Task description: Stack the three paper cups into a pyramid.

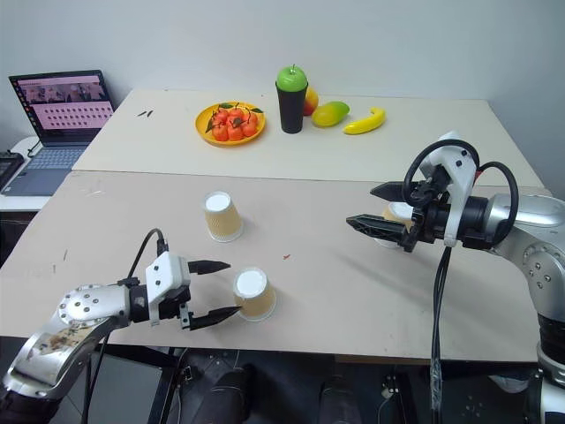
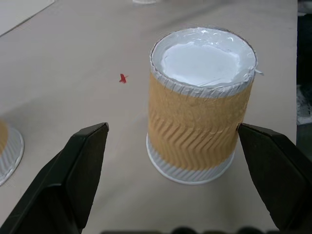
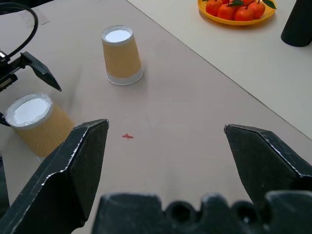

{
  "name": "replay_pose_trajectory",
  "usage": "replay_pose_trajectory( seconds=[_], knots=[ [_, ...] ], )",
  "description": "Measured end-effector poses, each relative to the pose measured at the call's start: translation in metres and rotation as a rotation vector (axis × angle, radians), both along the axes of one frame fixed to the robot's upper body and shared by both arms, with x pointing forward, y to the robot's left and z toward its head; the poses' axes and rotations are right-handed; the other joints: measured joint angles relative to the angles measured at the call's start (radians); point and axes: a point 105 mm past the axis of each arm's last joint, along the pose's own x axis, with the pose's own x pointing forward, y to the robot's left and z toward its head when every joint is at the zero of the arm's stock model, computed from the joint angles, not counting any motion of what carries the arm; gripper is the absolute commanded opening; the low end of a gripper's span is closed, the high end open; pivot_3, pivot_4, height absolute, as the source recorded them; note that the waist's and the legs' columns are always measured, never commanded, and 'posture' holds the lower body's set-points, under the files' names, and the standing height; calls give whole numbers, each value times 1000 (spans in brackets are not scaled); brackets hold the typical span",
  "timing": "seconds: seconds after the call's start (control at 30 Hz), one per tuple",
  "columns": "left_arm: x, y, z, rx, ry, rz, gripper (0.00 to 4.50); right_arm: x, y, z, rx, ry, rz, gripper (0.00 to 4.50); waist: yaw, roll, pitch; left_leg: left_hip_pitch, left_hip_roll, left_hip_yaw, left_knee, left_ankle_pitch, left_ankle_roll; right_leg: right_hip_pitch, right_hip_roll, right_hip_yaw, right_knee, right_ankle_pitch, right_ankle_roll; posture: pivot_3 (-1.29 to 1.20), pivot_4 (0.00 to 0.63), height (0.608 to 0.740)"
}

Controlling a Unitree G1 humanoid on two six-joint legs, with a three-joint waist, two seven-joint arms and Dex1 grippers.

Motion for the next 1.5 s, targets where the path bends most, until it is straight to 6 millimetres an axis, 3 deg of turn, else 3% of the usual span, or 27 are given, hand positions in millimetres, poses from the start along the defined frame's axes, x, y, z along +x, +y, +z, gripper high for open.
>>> replay_pose_trajectory(
  seconds=[0.33,0.77,0.93,1.23,1.37,1.5],
  knots=[
    [11,-25,4,-39,8,-143,4500,-4,-3,7,-8,-8,-30,4461,-5,0,0,0,0,0,0,0,0,0,0,0,0,0,1,0,150,736],
    [27,-40,10,-63,-36,-187,4500,-10,-4,6,-15,-10,-56,4461,-3,0,0,0,0,0,0,0,0,0,0,0,1,0,1,0,150,736],
    [27,-45,11,-80,-41,-195,3178,-9,-6,6,-21,-11,-70,4500,-4,0,0,0,0,0,0,0,0,0,0,0,1,0,1,0,150,736],
    [34,-49,15,-91,-49,-177,3178,-8,-7,6,-21,-15,-79,4500,-3,0,0,0,0,0,0,0,0,0,0,0,1,0,1,0,150,736],
    [49,-59,30,-125,-88,-170,3178,-8,-7,6,-21,-16,-81,4500,1,0,0,0,-1,0,1,0,0,1,0,0,1,0,2,0,150,736],
    [63,-81,63,-174,-171,-205,3178,-8,-5,6,-19,-18,-78,4500,0,0,0,-1,-2,-1,3,0,1,2,0,0,0,-3,9,0,150,736]
  ],
)
